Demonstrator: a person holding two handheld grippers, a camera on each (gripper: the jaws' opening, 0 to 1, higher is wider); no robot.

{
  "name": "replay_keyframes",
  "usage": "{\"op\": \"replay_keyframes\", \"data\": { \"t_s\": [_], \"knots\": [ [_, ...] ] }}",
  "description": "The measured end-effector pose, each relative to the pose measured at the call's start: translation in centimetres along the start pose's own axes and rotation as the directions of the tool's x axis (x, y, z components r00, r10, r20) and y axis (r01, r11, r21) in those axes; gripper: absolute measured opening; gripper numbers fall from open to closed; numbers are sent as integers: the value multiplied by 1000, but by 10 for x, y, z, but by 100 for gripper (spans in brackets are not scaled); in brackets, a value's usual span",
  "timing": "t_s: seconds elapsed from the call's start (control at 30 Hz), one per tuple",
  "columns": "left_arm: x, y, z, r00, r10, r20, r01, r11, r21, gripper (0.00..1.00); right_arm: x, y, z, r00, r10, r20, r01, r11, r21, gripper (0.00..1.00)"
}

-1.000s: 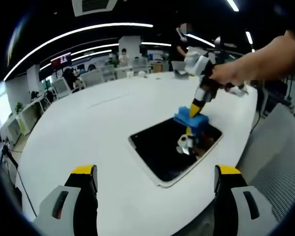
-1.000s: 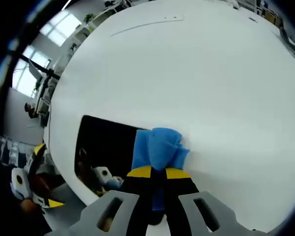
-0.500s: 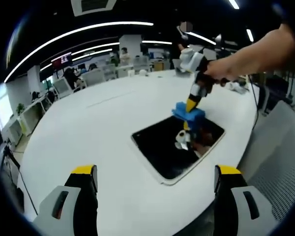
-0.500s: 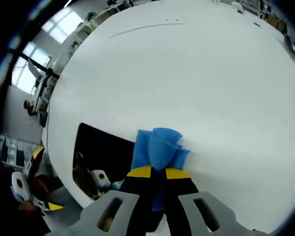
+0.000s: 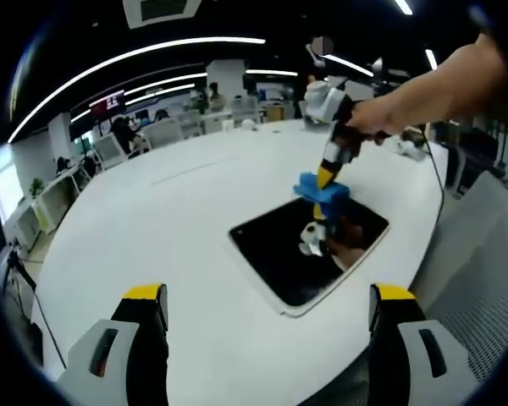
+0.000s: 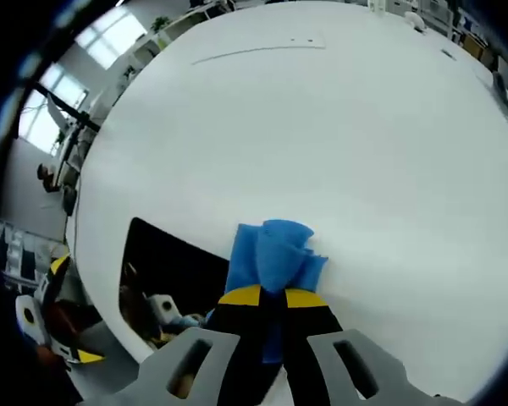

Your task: Wipe the mirror surface with the cleaning cloth until all visible marks leave the cleaned area.

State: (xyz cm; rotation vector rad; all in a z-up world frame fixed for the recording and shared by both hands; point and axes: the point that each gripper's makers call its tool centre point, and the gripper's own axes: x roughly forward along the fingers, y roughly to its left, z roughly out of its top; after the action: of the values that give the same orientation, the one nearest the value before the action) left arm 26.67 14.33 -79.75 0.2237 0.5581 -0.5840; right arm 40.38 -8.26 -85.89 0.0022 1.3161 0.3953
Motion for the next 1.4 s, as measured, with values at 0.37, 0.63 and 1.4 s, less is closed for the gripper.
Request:
{"op": "replay_keyframes", "data": {
  "t_s": [0.37,0.63,1.4],
  "knots": [
    [2,3,-5,1000,6,-12,-6,1000,4,99,-3,1,0,1000,9,5,-9,1000,22,2],
    [2,1,-4,1000,1,-13,-1,1000,5,99,-16,-5,6,999,28,47,-30,998,52,2],
    [-1,3,-1,1000,14,-8,-14,1000,8,99,-45,-57,-16,998,-2,68,-6,995,104,2]
  ]
}}
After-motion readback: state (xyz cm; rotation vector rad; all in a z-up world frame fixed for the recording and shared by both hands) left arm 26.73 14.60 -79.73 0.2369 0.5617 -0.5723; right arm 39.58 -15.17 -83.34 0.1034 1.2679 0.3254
